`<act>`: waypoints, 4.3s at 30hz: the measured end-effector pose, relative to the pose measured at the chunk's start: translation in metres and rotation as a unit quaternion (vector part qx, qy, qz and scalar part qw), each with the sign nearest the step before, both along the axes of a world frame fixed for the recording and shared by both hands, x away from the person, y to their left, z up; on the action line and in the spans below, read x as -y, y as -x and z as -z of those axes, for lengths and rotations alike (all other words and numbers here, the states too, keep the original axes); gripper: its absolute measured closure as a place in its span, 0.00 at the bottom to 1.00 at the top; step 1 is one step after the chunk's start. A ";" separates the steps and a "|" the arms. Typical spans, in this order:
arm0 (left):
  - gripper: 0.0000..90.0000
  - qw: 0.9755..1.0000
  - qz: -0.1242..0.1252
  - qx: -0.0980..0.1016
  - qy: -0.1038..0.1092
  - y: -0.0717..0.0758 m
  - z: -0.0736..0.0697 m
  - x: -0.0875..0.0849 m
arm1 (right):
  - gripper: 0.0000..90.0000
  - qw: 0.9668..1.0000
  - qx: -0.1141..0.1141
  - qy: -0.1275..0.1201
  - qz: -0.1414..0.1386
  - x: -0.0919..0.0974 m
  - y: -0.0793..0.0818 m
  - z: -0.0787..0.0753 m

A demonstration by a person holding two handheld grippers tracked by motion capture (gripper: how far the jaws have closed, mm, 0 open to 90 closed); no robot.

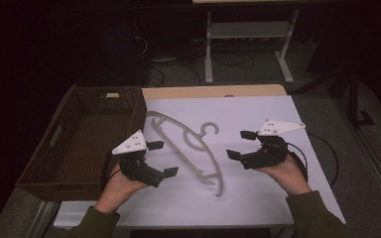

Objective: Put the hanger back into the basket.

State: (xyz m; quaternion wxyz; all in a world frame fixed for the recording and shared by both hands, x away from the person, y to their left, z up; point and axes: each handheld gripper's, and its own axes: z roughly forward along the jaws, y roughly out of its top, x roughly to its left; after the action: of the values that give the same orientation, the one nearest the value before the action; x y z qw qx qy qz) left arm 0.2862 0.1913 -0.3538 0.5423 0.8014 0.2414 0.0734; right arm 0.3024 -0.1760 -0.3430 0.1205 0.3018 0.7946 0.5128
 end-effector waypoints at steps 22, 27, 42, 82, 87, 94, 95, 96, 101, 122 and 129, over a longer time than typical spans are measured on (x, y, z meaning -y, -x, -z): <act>0.00 0.999 0.000 -0.029 -0.014 0.008 0.048 0.004 | 0.99 0.988 -0.103 0.112 -0.039 -0.065 -0.037 0.068; 0.00 0.999 -0.001 -0.033 -0.010 0.007 0.049 0.003 | 0.99 0.983 -0.119 0.132 -0.039 -0.068 -0.039 0.080; 0.00 0.999 -0.003 -0.039 -0.012 0.007 0.052 0.002 | 1.00 0.972 -0.127 0.193 -0.048 -0.081 -0.033 0.091; 0.00 0.999 -0.006 -0.045 -0.014 0.006 0.053 0.000 | 1.00 0.981 -0.122 0.134 0.065 -0.018 -0.076 0.061; 0.00 0.999 -0.007 -0.048 -0.009 0.006 0.054 0.000 | 1.00 0.985 -0.123 0.116 0.020 -0.061 -0.093 0.066; 0.00 0.999 -0.009 -0.047 -0.008 0.005 0.054 -0.002 | 1.00 0.984 -0.133 0.122 0.000 -0.112 -0.125 0.079; 0.00 0.999 -0.009 -0.048 -0.007 0.005 0.054 -0.002 | 1.00 0.983 -0.134 0.125 -0.002 -0.117 -0.129 0.081; 0.00 0.999 -0.009 -0.048 -0.008 0.005 0.054 -0.002 | 1.00 0.982 -0.137 0.127 -0.002 -0.122 -0.133 0.082; 0.00 0.999 -0.010 -0.047 -0.006 0.004 0.053 -0.003 | 1.00 0.978 -0.148 0.146 -0.007 -0.135 -0.146 0.093; 0.00 0.999 -0.012 -0.046 -0.008 0.005 0.053 -0.002 | 1.00 0.956 -0.157 0.175 -0.178 -0.122 -0.064 0.097; 0.00 0.999 -0.013 -0.048 -0.010 0.004 0.054 -0.002 | 1.00 0.948 -0.155 0.187 -0.206 -0.107 -0.031 0.094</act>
State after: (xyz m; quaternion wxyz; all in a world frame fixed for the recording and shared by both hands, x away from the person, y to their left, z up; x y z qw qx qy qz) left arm 0.2820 0.1938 -0.4074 0.5212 0.8061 0.2769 0.0444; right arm 0.3331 -0.0688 -0.4371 -0.0581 0.1793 0.9299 0.3159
